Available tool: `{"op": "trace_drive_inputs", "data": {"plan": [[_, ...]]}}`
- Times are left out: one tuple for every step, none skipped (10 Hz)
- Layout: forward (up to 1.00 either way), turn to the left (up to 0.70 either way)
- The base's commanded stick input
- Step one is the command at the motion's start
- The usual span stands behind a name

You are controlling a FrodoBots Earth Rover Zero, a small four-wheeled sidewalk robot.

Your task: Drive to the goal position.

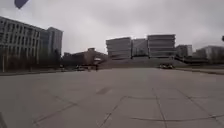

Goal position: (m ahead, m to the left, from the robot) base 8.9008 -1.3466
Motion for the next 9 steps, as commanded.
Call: {"op": "trace_drive_inputs", "data": {"plan": [[0.70,0.00],[0.70,0.00],[0.70,0.00],[0.70,0.00],[0.70,0.00],[0.70,0.00],[0.70,0.00],[0.70,0.00],[0.70,0.00]]}}
